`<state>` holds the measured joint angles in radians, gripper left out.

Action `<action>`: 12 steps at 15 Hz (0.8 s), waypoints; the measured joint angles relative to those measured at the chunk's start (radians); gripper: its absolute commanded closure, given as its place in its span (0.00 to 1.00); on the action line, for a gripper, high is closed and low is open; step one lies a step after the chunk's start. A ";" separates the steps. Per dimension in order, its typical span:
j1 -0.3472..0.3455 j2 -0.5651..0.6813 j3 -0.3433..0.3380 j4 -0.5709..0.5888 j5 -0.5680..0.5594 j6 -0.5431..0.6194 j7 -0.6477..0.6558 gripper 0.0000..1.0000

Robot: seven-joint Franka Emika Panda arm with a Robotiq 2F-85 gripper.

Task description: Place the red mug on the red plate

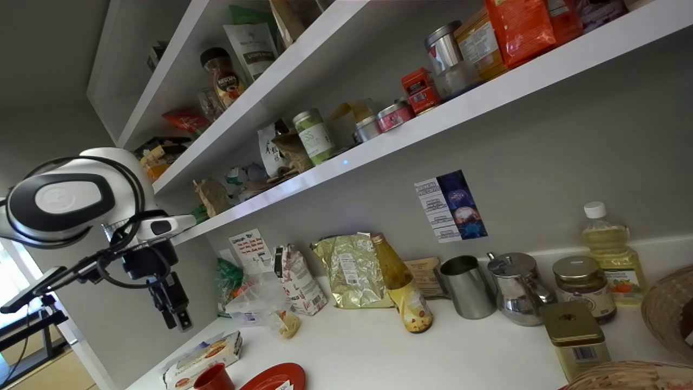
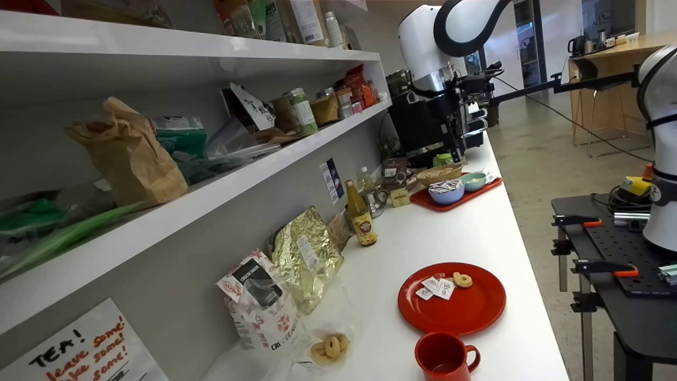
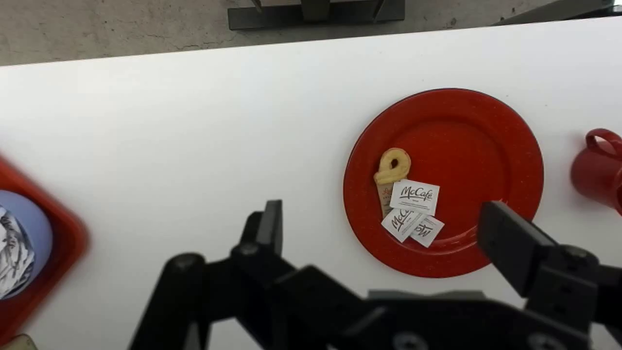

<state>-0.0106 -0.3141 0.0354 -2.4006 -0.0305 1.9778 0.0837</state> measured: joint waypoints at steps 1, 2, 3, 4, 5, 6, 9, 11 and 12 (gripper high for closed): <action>0.000 0.000 0.000 0.000 0.000 0.000 0.000 0.00; 0.001 0.001 0.000 0.000 0.000 0.001 0.000 0.00; 0.002 0.003 0.002 0.000 0.000 0.010 0.007 0.00; 0.005 0.008 0.006 0.000 0.006 0.041 0.023 0.00; 0.011 0.016 0.014 0.000 0.014 0.086 0.046 0.00; 0.019 0.027 0.026 0.003 0.022 0.138 0.072 0.00; 0.051 0.083 0.082 0.022 0.029 0.294 0.164 0.00; 0.076 0.140 0.127 0.050 0.023 0.381 0.222 0.00; 0.090 0.174 0.149 0.068 0.020 0.418 0.248 0.00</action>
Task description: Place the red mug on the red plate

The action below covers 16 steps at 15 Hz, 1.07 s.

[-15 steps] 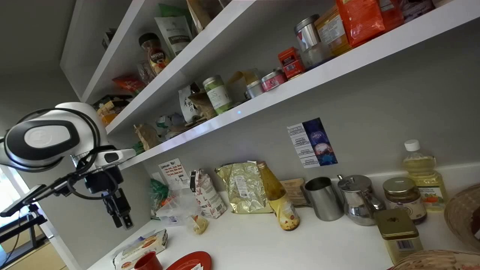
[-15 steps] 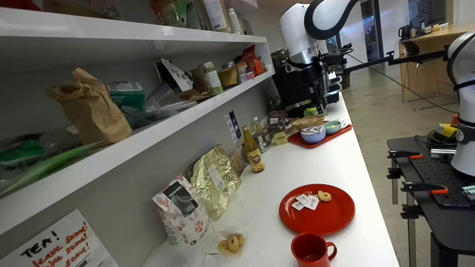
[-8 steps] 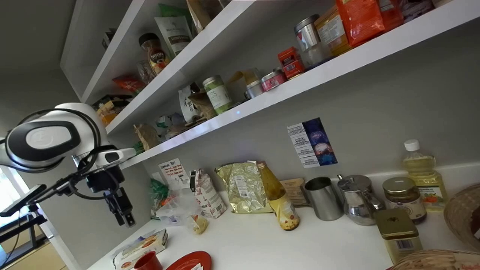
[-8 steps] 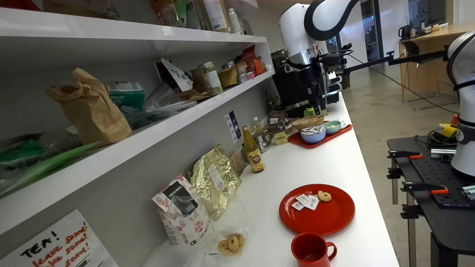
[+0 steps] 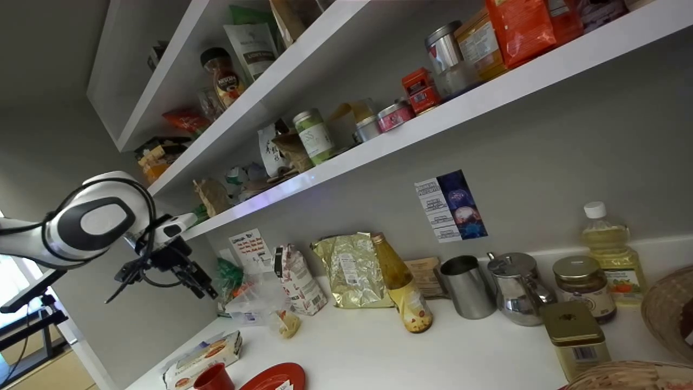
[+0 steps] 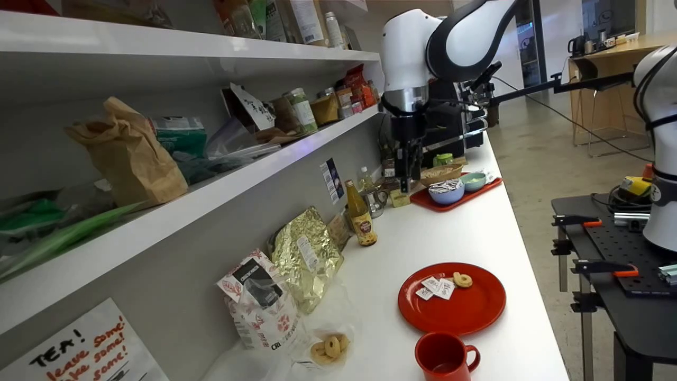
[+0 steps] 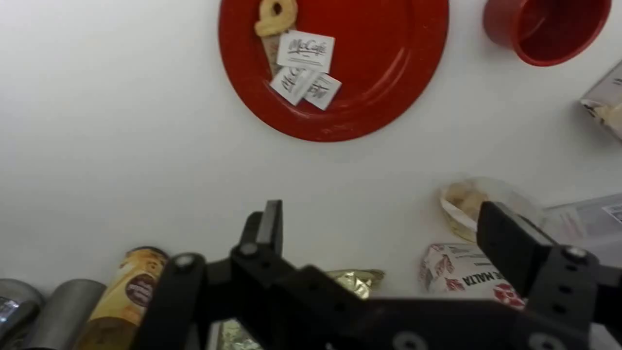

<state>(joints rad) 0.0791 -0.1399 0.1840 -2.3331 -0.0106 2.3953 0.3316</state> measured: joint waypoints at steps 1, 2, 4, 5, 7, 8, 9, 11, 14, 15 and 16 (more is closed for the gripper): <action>0.015 0.037 0.019 0.020 -0.003 0.032 0.021 0.00; 0.031 0.075 0.035 0.042 -0.011 0.059 0.041 0.00; 0.063 0.160 0.055 0.094 -0.045 0.102 0.083 0.00; 0.080 0.203 0.058 0.122 -0.064 0.116 0.102 0.00; 0.116 0.287 0.058 0.179 -0.090 0.126 0.131 0.00; 0.133 0.323 0.057 0.203 -0.092 0.127 0.138 0.00; 0.150 0.358 0.055 0.226 -0.092 0.127 0.141 0.00; 0.186 0.420 0.049 0.264 -0.092 0.127 0.145 0.00; 0.237 0.493 0.034 0.313 -0.092 0.123 0.151 0.00; 0.251 0.511 0.028 0.326 -0.092 0.120 0.152 0.00; 0.263 0.527 0.022 0.336 -0.092 0.117 0.152 0.00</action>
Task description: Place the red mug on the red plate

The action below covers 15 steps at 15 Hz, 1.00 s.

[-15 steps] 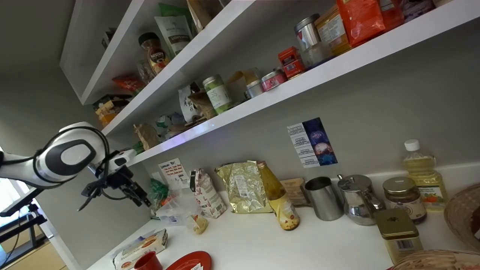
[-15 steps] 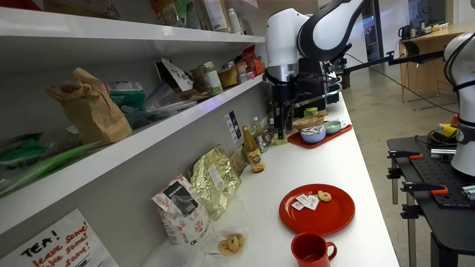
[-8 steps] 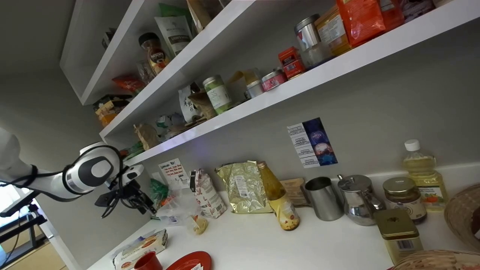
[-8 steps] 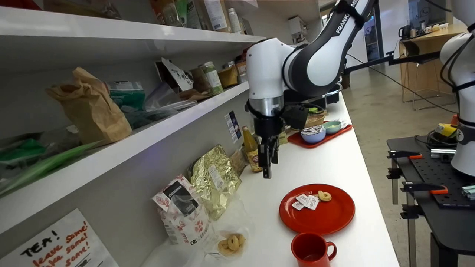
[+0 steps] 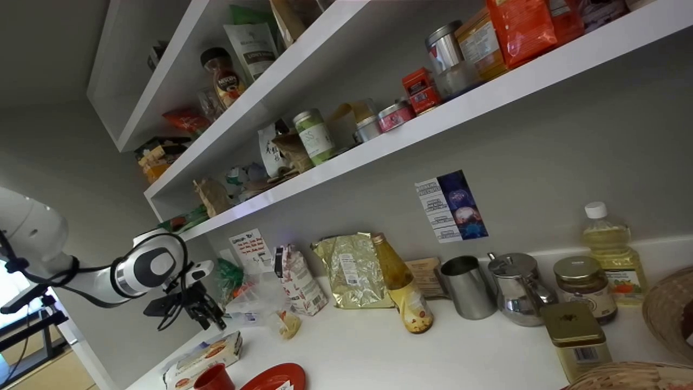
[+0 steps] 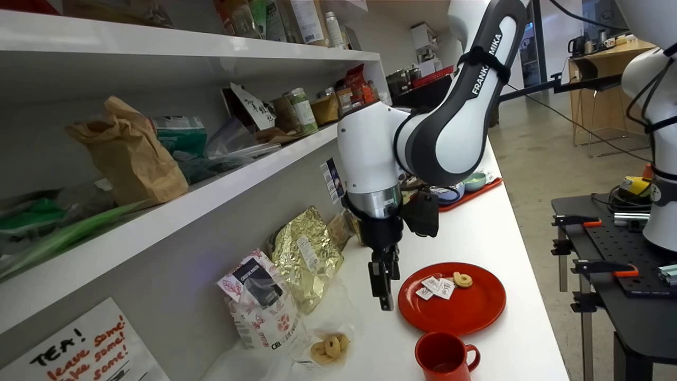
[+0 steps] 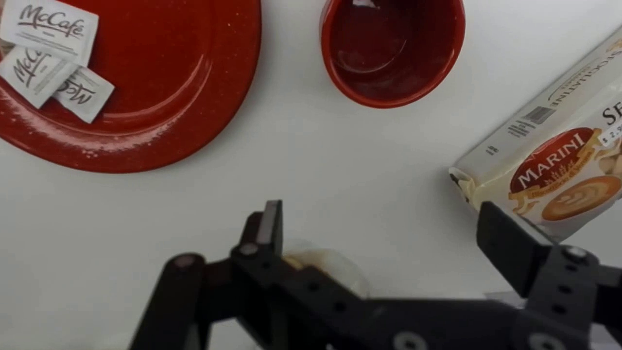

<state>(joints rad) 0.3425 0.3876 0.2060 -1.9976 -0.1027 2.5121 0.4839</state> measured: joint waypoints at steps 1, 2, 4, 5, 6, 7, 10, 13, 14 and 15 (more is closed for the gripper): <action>0.010 0.014 -0.006 0.008 0.000 -0.006 0.000 0.00; 0.018 0.026 -0.011 0.013 0.000 -0.015 0.000 0.00; 0.027 0.045 -0.013 0.019 0.002 -0.039 0.000 0.00; 0.030 0.052 -0.013 0.020 0.003 -0.053 0.000 0.00; 0.032 0.057 -0.013 0.020 0.004 -0.067 0.000 0.00; 0.034 0.060 -0.013 0.020 0.005 -0.081 0.000 0.00; 0.036 0.066 -0.013 0.019 0.006 -0.117 0.000 0.00; 0.036 0.074 -0.016 0.018 0.006 -0.145 -0.001 0.00; 0.036 0.078 -0.017 0.018 0.006 -0.150 -0.001 0.00; 0.036 0.082 -0.017 0.018 0.006 -0.152 -0.002 0.00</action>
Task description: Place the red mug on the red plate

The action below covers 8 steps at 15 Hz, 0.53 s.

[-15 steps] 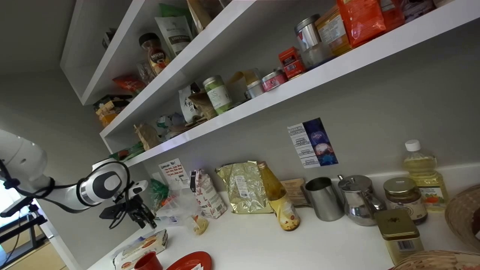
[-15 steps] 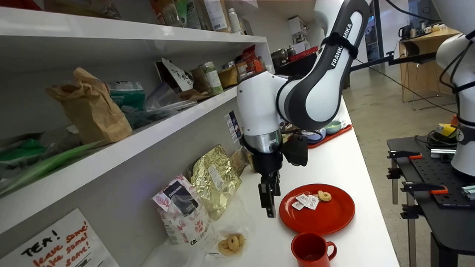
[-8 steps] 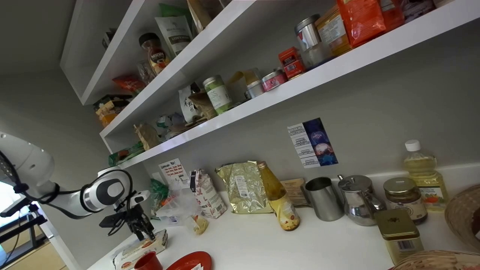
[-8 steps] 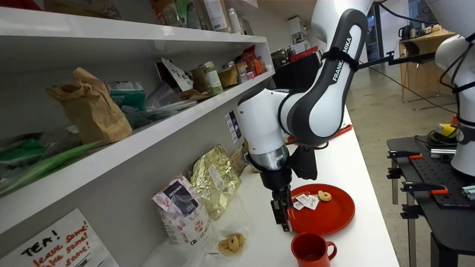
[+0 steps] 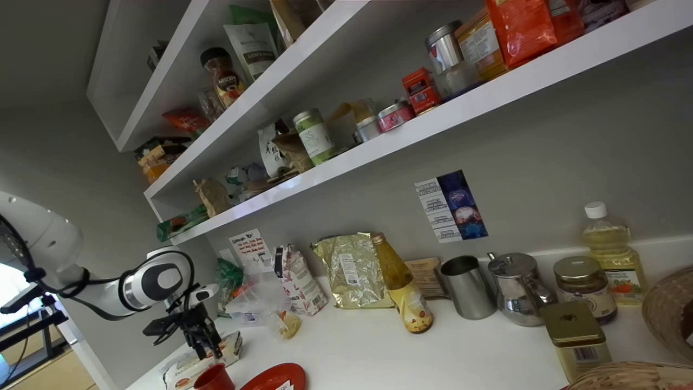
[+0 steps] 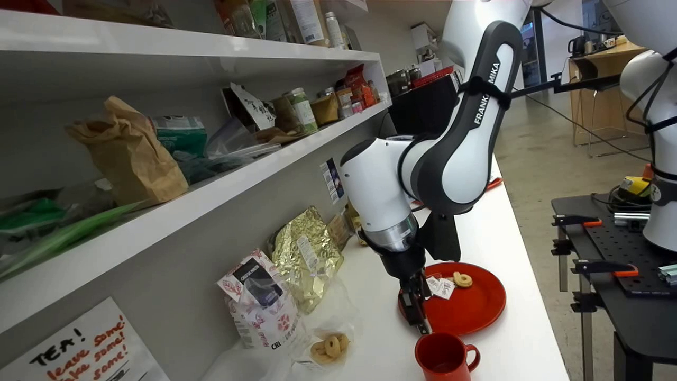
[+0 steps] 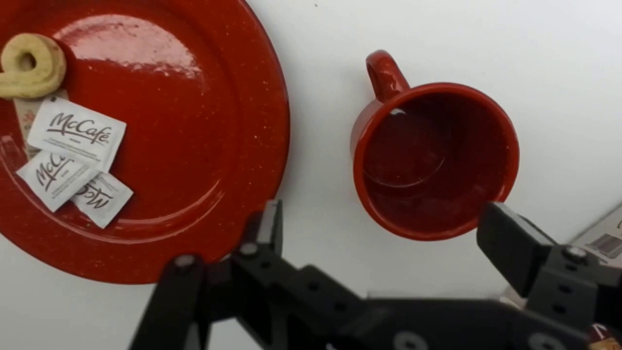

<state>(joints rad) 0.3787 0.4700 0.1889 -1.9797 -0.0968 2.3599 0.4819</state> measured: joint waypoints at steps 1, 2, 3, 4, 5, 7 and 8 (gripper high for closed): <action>0.000 0.003 0.000 0.000 -0.001 0.000 0.000 0.00; 0.001 0.005 0.000 0.000 -0.001 0.000 0.000 0.00; 0.002 0.007 -0.001 0.001 -0.002 0.000 0.000 0.00; 0.004 0.008 -0.002 0.001 -0.003 0.000 0.000 0.00; 0.007 0.009 -0.003 0.001 -0.004 0.000 0.000 0.00; 0.015 0.017 -0.012 0.001 -0.009 0.000 0.000 0.00; 0.020 0.025 -0.018 0.001 -0.011 0.000 0.000 0.00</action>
<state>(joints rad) 0.3992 0.4946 0.1708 -1.9785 -0.1074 2.3602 0.4817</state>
